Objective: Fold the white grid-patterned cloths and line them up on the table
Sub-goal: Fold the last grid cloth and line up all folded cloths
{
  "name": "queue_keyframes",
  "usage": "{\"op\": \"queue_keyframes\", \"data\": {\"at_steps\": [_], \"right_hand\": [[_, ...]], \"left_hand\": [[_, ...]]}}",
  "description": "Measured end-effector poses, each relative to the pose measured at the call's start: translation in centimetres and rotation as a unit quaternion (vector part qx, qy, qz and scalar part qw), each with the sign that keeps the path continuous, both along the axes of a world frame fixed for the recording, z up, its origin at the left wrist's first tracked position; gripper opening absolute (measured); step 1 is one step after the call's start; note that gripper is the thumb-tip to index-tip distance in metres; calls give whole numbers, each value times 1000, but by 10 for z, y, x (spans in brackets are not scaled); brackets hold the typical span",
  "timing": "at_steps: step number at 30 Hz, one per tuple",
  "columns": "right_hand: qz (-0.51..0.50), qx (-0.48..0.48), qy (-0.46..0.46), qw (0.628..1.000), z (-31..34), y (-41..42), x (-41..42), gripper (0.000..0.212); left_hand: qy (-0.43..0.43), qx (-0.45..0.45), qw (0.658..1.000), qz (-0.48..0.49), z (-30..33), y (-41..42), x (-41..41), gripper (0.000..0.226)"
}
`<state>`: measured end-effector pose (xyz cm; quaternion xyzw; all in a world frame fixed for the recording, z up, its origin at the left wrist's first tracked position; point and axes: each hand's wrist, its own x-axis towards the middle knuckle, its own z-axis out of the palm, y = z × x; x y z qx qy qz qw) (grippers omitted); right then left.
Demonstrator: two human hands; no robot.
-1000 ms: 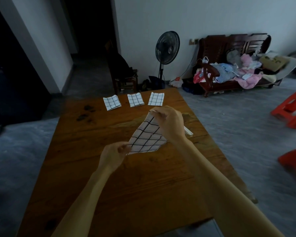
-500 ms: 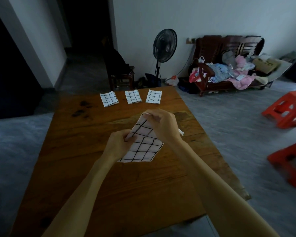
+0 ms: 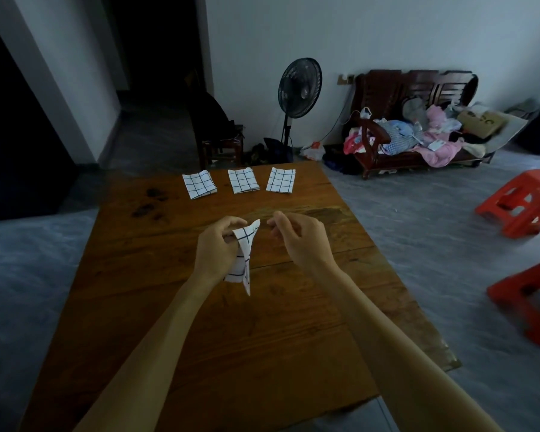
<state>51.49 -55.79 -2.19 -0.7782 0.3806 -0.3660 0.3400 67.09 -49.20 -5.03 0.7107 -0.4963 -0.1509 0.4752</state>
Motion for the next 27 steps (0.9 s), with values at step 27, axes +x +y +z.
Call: {"op": "queue_keyframes", "data": {"at_steps": [27], "right_hand": [[67, 26, 46, 996, -21, -28, -21, 22]], "left_hand": [[-55, 36, 997, -50, 11, -2, -15, 19]]}}
